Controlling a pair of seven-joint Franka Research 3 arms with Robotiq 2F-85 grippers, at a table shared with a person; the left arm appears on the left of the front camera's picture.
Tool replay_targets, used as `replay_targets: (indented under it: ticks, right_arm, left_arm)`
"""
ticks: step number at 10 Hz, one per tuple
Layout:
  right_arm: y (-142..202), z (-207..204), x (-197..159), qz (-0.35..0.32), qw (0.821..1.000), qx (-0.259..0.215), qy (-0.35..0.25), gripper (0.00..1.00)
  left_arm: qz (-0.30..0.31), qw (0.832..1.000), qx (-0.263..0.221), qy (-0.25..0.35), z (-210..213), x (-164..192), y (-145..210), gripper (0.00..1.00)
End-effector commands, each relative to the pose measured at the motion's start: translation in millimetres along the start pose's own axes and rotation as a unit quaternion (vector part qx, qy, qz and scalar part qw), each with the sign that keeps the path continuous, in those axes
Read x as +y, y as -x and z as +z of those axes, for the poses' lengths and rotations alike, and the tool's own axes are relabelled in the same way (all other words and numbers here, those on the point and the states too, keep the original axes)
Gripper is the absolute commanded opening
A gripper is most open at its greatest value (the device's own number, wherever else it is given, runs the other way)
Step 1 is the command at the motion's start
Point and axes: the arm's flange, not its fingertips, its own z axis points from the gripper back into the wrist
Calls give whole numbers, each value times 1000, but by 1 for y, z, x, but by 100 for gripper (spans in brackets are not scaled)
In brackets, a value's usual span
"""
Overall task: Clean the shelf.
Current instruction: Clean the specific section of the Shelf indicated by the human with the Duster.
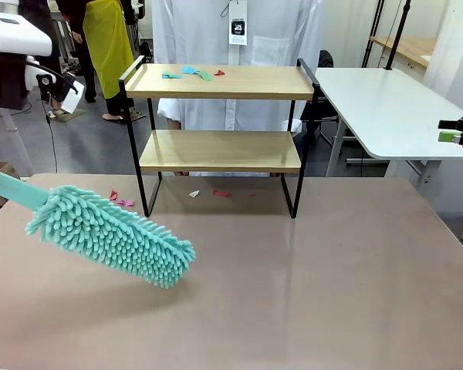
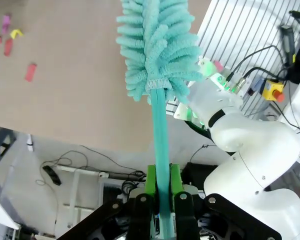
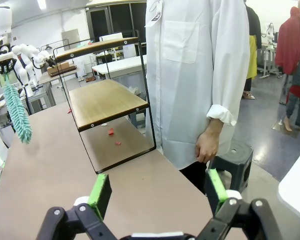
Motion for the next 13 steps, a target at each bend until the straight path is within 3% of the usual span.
replay_targets:
  ticks: [1, 13]
  right_arm:
    - [-2, -1, 0, 3, 1000, 2, 3, 100]
    - [-2, -1, 0, 3, 1000, 2, 3, 100]
  left_arm:
    - [2, 1000, -22, 6, 3, -6, 11, 13]
    - [2, 1000, -22, 6, 3, -6, 11, 13]
